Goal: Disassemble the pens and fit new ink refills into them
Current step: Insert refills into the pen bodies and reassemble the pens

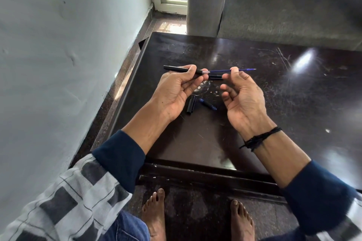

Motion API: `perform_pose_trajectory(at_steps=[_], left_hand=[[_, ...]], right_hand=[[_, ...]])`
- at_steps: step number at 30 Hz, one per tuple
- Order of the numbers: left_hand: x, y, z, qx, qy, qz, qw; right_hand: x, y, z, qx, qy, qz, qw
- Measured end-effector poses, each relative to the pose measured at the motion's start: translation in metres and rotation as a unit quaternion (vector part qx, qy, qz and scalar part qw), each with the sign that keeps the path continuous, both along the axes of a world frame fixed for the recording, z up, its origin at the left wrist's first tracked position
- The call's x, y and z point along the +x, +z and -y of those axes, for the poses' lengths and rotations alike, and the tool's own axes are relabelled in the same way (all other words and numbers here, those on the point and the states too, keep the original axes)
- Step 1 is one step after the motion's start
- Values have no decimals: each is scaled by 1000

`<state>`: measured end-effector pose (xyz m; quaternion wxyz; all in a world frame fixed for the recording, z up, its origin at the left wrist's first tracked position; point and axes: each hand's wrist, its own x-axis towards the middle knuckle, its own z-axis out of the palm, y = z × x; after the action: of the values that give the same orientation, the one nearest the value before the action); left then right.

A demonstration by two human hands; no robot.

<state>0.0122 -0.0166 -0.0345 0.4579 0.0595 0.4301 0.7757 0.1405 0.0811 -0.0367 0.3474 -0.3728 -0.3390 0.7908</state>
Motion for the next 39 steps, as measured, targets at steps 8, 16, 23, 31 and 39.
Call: perform_pose_trajectory(at_steps=[8, 16, 23, 31, 39], left_hand=[[3, 0, 0, -7, -18, -16, 1000], [7, 0, 0, -14, -33, -34, 999], [7, 2, 1, -19, -34, -33, 999], [5, 2, 1, -19, -34, -40, 998], [5, 2, 1, -28, -35, -47, 998]], right_hand=[[0, 5, 2, 24, 4, 17, 1000], [0, 6, 10, 50, 34, 24, 998], [0, 8, 7, 65, 23, 25, 997], [-2, 8, 6, 88, 13, 45, 995], [-2, 6, 4, 110, 25, 84, 990]])
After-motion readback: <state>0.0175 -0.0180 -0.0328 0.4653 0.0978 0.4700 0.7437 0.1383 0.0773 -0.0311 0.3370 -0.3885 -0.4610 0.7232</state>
